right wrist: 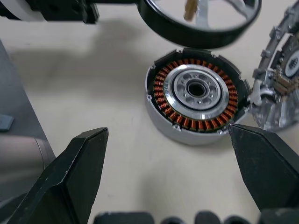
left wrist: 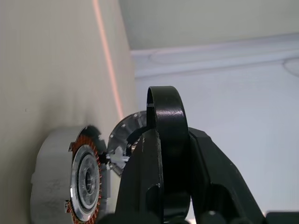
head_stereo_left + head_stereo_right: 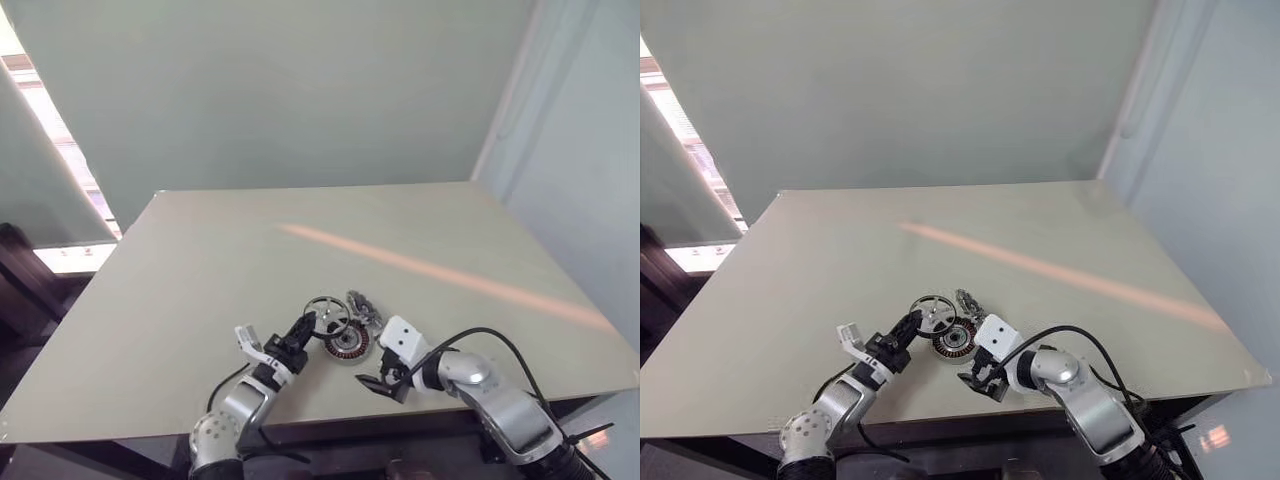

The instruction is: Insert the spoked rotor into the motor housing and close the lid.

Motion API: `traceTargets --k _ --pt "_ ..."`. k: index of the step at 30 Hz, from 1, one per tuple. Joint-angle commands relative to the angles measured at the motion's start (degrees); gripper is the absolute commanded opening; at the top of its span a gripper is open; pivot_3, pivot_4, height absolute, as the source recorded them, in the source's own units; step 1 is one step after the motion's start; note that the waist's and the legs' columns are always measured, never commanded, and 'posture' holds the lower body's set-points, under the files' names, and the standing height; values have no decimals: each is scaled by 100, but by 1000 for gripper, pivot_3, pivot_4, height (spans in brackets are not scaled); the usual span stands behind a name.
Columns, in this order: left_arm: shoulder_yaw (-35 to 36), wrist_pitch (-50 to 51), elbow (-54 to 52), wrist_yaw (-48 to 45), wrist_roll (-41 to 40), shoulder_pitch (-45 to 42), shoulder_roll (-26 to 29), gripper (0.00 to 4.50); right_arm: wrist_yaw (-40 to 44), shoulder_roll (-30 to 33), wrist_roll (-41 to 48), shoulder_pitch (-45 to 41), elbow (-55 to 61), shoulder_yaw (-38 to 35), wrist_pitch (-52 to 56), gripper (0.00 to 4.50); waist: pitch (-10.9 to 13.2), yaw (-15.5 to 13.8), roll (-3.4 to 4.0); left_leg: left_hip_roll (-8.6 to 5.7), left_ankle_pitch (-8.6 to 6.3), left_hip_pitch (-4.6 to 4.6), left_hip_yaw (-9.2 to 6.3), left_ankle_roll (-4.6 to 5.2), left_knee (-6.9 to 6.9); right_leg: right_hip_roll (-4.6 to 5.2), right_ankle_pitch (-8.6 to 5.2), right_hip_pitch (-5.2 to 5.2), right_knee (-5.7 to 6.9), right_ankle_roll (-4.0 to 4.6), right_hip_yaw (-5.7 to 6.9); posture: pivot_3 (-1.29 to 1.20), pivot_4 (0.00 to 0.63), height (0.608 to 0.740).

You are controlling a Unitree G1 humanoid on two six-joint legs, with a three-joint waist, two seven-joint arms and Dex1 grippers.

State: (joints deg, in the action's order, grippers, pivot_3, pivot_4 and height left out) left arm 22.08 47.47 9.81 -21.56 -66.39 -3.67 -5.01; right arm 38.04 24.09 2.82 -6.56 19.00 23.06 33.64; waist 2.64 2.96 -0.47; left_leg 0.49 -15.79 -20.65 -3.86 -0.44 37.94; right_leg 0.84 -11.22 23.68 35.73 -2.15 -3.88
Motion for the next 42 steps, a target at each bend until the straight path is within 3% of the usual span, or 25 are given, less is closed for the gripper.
traceTargets --k 1,13,42 --pt "-133 3 115 -170 64 -162 -7 360 -89 -13 54 -44 322 -147 21 4500 1 -1 -1 0 0 0 0 0 0 0 0 1 0 0 0 0 0 740" --pt "-284 -110 819 -491 599 -436 -4 360 -228 -22 64 13 392 -161 83 4500 1 -7 -2 0 0 0 -1 0 0 0 0 0 0 0 1 0 0 740" --pt "-512 -130 1082 -436 1143 -671 -312 360 -359 -90 95 29 398 -87 145 4500 1 -12 -1 -3 0 1 -3 0 4 1 0 -6 -1 -1 1 0 0 740"
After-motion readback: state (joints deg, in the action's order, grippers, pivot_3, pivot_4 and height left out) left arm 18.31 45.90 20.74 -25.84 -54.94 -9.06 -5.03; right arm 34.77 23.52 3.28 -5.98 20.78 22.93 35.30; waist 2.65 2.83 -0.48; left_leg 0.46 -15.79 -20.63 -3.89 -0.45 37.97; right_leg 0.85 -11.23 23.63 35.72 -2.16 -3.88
